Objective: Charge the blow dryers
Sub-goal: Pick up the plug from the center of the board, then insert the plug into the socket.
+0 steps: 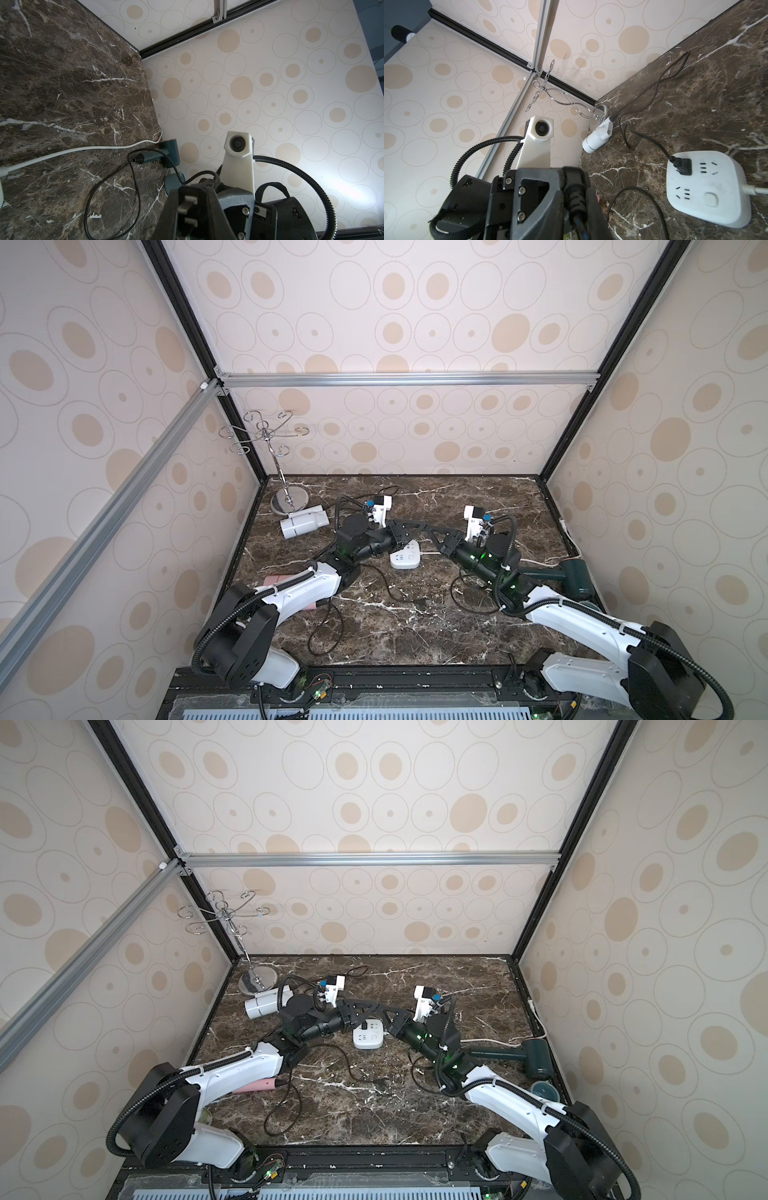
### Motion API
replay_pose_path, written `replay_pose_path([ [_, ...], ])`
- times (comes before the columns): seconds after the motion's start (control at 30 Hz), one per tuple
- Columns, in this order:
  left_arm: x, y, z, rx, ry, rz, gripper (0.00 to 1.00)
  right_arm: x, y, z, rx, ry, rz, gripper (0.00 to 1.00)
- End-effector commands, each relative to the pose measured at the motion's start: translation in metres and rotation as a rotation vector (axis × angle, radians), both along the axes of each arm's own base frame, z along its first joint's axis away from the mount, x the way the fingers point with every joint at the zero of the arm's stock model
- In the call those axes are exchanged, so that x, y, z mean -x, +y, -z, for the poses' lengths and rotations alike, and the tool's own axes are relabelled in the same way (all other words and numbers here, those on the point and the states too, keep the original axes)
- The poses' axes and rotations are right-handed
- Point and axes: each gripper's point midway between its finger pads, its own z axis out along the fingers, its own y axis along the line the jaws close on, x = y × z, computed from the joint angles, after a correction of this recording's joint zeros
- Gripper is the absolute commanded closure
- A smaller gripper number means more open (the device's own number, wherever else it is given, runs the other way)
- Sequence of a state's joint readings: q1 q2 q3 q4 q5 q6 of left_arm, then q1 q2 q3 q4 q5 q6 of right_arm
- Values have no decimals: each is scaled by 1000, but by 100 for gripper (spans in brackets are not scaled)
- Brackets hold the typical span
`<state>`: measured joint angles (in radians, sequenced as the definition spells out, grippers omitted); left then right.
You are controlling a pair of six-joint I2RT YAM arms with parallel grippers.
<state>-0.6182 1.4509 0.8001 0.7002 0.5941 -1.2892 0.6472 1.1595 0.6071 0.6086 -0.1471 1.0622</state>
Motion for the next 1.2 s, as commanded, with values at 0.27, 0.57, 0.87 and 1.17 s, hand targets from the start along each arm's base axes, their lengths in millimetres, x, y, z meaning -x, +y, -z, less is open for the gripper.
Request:
replay_pose_path([
  [0.27,11,-4,-3,-32,-32,50,77,-1,-12,-2,35,-18,60,100],
  [0.57,-22,27,-14,-192,-115,0,38,9,-33,14,414,-20,29,100],
  [0.87,-46,115,5,-483,-108,-178,39,-23,-19,46,665,65,-33,100],
  [1.17,-40,154,55,-531,-13,-222,41,-58,10,104,869,136,-99,100],
])
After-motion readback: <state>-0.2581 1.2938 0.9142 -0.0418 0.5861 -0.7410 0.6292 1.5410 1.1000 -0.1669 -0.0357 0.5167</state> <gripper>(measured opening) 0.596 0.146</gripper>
